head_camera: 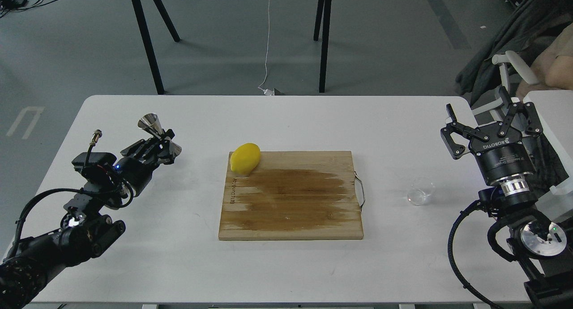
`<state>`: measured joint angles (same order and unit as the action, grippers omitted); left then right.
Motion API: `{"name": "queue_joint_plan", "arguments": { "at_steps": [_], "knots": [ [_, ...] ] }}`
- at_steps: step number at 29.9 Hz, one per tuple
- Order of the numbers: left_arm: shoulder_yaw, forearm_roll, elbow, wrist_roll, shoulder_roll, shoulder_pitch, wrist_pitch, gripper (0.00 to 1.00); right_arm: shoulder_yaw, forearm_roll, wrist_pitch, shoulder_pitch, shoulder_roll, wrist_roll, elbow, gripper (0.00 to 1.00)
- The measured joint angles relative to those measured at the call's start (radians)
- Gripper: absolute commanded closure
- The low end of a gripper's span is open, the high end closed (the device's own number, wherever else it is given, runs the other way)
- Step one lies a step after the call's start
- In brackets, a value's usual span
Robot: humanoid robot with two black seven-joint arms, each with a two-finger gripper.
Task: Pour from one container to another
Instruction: 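Lift the jigger with the left hand and carry it over the board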
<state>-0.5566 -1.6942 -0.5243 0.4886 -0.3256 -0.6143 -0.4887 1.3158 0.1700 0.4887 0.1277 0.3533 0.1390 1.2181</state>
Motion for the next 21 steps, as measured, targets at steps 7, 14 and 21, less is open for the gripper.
{"name": "queue_joint_plan", "arguments": {
  "at_steps": [7, 14, 21],
  "knots": [
    [0.056, -0.012, -0.168, 0.0, 0.037, -0.097, 0.0, 0.92, 0.003, -0.002, 0.0, 0.018, 0.01, -0.002, -0.007, 0.01],
    [0.214, -0.046, -0.222, 0.0, 0.186, -0.132, 0.0, 0.91, 0.001, -0.003, 0.0, 0.024, 0.01, -0.005, -0.014, 0.01],
    [0.249, -0.153, -0.183, 0.0, 0.314, -0.097, 0.0, 0.91, 0.0, -0.003, 0.0, 0.024, 0.01, -0.006, -0.014, 0.01]
  ]
}}
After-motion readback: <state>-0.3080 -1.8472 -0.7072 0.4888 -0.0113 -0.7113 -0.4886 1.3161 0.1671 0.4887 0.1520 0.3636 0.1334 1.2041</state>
